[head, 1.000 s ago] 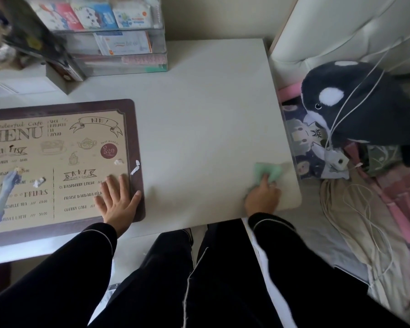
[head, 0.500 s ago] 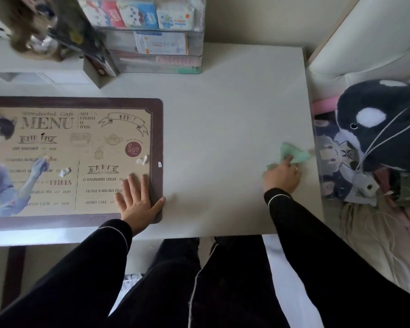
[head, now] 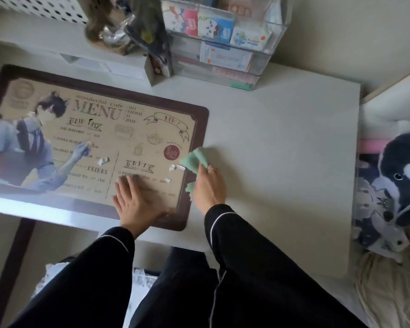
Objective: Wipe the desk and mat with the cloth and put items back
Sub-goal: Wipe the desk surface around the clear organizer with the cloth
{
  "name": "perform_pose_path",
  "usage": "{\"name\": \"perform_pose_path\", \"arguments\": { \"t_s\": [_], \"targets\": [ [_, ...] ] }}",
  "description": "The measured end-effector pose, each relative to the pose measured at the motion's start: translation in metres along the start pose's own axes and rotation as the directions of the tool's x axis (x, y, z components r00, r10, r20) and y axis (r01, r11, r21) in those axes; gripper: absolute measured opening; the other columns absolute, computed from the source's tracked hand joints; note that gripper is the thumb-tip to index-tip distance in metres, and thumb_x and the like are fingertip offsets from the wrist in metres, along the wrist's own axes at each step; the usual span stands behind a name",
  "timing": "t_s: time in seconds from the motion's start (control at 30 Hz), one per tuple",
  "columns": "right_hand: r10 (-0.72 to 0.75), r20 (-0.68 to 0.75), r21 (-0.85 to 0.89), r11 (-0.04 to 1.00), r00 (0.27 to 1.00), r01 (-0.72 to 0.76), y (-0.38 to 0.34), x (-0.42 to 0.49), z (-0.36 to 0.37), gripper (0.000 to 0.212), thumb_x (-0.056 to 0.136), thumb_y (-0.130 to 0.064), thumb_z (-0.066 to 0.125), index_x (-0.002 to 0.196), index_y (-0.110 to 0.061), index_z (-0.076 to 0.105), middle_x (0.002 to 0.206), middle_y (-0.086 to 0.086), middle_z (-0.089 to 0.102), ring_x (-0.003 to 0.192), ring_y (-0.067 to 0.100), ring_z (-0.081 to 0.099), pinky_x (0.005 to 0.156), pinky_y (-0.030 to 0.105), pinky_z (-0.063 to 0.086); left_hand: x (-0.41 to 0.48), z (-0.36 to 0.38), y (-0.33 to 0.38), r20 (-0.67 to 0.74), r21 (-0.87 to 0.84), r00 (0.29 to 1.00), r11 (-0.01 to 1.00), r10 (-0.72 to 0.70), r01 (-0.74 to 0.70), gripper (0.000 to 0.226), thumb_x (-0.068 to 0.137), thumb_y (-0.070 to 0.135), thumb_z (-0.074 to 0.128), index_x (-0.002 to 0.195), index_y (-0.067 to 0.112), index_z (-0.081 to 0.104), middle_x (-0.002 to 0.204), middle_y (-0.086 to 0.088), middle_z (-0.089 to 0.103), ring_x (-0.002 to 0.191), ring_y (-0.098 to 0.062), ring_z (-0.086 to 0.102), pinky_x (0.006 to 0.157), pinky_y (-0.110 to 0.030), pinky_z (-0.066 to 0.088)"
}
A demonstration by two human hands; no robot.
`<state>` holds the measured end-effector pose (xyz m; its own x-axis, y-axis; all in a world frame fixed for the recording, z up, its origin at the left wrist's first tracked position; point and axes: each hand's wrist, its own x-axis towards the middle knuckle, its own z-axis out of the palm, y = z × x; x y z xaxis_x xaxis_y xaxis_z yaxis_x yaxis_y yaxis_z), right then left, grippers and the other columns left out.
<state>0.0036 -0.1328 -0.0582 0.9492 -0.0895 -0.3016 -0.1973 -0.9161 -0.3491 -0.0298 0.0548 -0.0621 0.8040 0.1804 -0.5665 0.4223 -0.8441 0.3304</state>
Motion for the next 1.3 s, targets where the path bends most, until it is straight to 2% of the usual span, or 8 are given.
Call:
{"name": "perform_pose_path", "arguments": {
  "t_s": [0.23,0.47,0.6,0.7,0.83,0.97,1.13,1.3],
  "targets": [
    [0.45,-0.065,-0.064,0.889,0.891,-0.453,0.055,0.006,-0.018,0.084,0.082,-0.021,0.067,0.148,0.002,0.02,0.132,0.021,0.051,0.121,0.033,0.043,0.1,0.037,0.037,0.013,-0.022,-0.015,0.268,0.195,0.963,0.977,0.036,-0.091,0.167,0.039,0.076,0.076,0.122,0.007,-0.052,0.135,-0.017,-0.053,0.121,-0.035,-0.05,0.105,-0.053,-0.022],
    [0.336,0.047,0.058,0.939,0.941,-0.338,-0.109,-0.001,0.04,0.047,0.093,-0.021,0.053,0.136,-0.004,0.042,0.125,0.011,0.052,0.112,0.026,0.049,0.091,0.033,0.043,0.017,-0.026,-0.016,0.297,0.176,0.954,0.98,0.032,-0.088,0.15,0.059,0.076,0.065,0.126,0.006,-0.049,0.125,-0.014,-0.059,0.12,-0.037,-0.051,0.101,-0.051,-0.031],
    [0.251,0.133,0.143,0.952,0.959,-0.27,-0.173,0.018,0.047,0.044,0.089,-0.024,0.062,0.126,-0.004,0.046,0.116,0.013,0.058,0.104,0.028,0.056,0.085,0.037,0.048,0.02,-0.023,-0.032,0.227,0.198,0.973,0.98,-0.032,-0.014,0.12,0.082,0.041,0.065,0.137,0.008,-0.036,0.15,-0.021,-0.033,0.14,-0.035,-0.027,0.112,-0.045,-0.019],
    [0.054,0.209,0.21,0.973,0.976,-0.099,-0.192,0.042,0.038,0.04,0.095,-0.013,0.053,0.132,-0.005,0.042,0.119,0.015,0.059,0.109,0.03,0.058,0.088,0.04,0.049,0.018,-0.022,-0.033,0.297,0.226,0.953,0.974,-0.057,-0.012,0.116,0.086,0.055,0.052,0.127,0.016,-0.049,0.15,-0.026,-0.027,0.135,-0.042,-0.032,0.108,-0.048,-0.023],
    [-0.202,0.235,0.563,0.826,0.951,0.036,-0.171,0.07,0.002,0.027,0.095,-0.006,0.043,0.117,0.0,0.056,0.1,0.02,0.065,0.091,0.03,0.062,0.078,0.031,0.051,0.02,-0.024,-0.021,0.294,0.168,0.956,0.984,0.015,-0.067,0.162,0.047,0.073,0.074,0.13,0.002,-0.045,0.142,-0.022,-0.045,0.118,-0.035,-0.054,0.092,-0.048,-0.037],
    [-0.108,0.043,0.651,0.758,0.993,0.055,-0.088,0.086,-0.048,0.026,0.088,0.001,0.044,0.098,-0.014,0.062,0.079,0.0,0.062,0.065,0.0,0.057,0.055,0.017,0.041,0.019,-0.024,-0.024,0.302,0.18,0.953,0.98,0.023,-0.08,0.173,0.034,0.071,0.08,0.124,0.007,-0.053,0.127,-0.012,-0.061,0.12,-0.031,-0.055,0.097,-0.05,-0.031],
    [0.152,-0.149,0.214,0.97,0.977,-0.119,0.071,0.094,-0.103,0.048,0.088,0.001,0.046,0.135,-0.007,0.052,0.116,0.017,0.059,0.105,0.027,0.055,0.089,0.029,0.042,0.016,-0.025,-0.02,0.308,0.169,0.951,0.983,0.021,-0.077,0.172,0.036,0.068,0.082,0.123,0.007,-0.053,0.124,-0.011,-0.063,0.12,-0.032,-0.055,0.1,-0.051,-0.028],
    [0.266,-0.259,-0.2,0.926,0.929,-0.321,0.134,0.079,-0.101,0.047,0.077,0.013,0.047,0.12,-0.003,0.058,0.108,0.022,0.058,0.1,0.04,0.055,0.076,0.046,0.052,0.007,-0.024,-0.023,0.25,0.119,0.964,0.986,0.087,-0.12,0.169,0.039,0.063,0.085,0.129,0.01,-0.048,0.132,-0.006,-0.057,0.127,-0.027,-0.049,0.106,-0.049,-0.024]
  ]
}}
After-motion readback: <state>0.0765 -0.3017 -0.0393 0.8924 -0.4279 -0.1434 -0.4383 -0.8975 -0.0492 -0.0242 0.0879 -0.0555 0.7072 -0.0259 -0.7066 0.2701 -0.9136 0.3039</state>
